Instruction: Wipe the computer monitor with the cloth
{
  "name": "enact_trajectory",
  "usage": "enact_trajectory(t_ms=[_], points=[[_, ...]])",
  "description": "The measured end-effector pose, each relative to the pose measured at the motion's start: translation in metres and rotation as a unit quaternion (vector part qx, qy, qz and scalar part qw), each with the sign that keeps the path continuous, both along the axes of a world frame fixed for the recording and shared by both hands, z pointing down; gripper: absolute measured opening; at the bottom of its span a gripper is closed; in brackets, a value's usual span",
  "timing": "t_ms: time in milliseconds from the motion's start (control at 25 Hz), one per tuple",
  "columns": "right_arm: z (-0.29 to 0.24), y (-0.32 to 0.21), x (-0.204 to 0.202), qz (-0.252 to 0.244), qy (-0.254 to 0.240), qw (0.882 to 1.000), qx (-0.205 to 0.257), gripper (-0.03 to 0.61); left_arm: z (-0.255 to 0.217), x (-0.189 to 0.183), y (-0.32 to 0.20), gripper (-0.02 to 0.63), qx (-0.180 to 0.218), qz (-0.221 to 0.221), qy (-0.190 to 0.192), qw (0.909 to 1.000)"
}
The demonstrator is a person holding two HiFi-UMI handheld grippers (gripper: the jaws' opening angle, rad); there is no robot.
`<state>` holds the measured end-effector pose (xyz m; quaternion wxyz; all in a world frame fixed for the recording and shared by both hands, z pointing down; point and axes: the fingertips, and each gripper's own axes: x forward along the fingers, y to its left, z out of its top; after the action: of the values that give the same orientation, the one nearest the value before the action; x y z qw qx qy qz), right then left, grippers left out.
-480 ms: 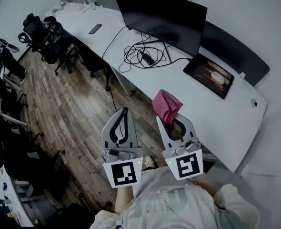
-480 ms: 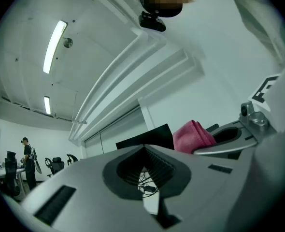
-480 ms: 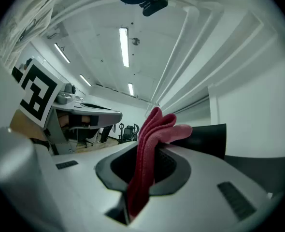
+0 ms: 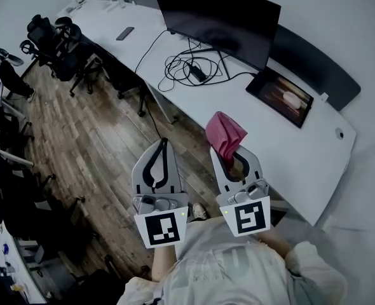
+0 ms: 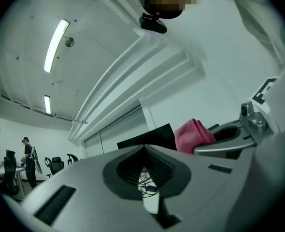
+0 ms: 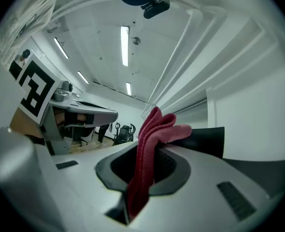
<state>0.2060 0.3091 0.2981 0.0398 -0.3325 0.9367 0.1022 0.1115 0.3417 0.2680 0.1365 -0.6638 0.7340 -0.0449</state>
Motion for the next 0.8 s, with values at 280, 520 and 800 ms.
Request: enact_trajectory(t_ms=[280,520,800], points=[[-0.002,-0.008,-0.023,0.016,-0.009,1.0,-0.007,0.057,0.0,-0.031,0.002,0.005,-0.004,-0.004,0.0,1.0],[0.014,-0.007,-0.048,0.026,0.017,1.0,-0.001,0.057,0.017,-0.068,0.015,0.005,-0.023,-0.003,-0.036,0.9991],[0.018,-0.049,-0.065,0.047,0.001,0.999,-0.005,0.057,0.02,-0.122,-0.015,0.005,-0.007,-0.041,-0.003,0.9991]])
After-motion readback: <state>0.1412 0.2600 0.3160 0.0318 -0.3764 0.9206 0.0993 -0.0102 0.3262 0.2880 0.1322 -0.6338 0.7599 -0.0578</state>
